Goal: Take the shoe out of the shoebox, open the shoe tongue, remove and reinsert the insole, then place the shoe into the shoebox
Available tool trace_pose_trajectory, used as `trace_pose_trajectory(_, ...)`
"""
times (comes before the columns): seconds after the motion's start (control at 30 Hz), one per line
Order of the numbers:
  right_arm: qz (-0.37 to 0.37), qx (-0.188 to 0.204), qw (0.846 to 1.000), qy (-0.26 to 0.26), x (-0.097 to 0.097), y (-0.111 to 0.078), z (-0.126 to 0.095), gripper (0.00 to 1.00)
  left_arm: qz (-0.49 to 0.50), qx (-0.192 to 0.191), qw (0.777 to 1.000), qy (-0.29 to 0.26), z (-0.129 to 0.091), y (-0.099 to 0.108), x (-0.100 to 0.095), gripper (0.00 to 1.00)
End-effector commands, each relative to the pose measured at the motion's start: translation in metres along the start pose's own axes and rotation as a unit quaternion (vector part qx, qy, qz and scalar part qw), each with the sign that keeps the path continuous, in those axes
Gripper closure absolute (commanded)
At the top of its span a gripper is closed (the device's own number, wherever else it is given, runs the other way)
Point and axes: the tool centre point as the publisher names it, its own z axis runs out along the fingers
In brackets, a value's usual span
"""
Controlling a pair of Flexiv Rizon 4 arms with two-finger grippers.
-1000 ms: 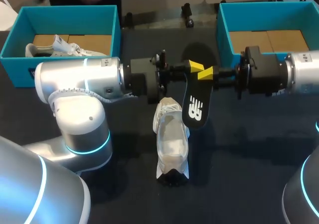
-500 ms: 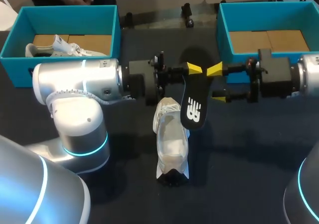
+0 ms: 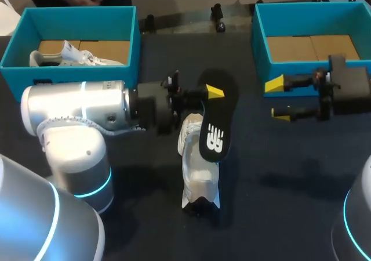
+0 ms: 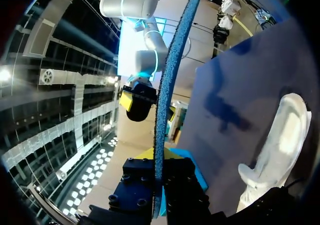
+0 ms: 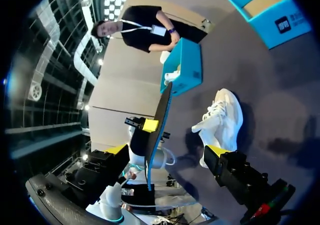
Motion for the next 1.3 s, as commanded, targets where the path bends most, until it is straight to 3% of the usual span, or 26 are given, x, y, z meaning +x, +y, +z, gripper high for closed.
trace_pose_trajectory(0.03, -0.004, -0.002, 1.000, -0.013, 0.003, -0.011, -0.022, 0.00, -0.010, -0.006, 1.000, 0.005, -0.014, -0.009, 0.005, 1.00)
trace_pose_trajectory(0.5, -0.024, 0.003, 0.999, -0.042, -0.005, -0.022, -0.035, 0.00, -0.057, -0.006, 0.998, 0.015, -0.022, -0.023, 0.017, 1.00)
trace_pose_trajectory(0.63, -0.021, 0.022, 0.995, -0.092, -0.007, -0.023, -0.038, 0.00, -0.063, -0.002, 0.998, 0.020, -0.023, -0.028, 0.020, 1.00)
trace_pose_trajectory(1.2, -0.021, 0.022, 0.995, -0.092, -0.007, -0.023, -0.038, 0.00, -0.063, -0.002, 0.998, 0.020, -0.023, -0.028, 0.020, 1.00)
trace_pose_trajectory(1.3, -0.071, 0.027, 0.989, -0.123, -0.009, -0.020, -0.031, 0.00, -0.103, 0.027, 0.994, 0.026, -0.028, -0.036, 0.020, 1.00)
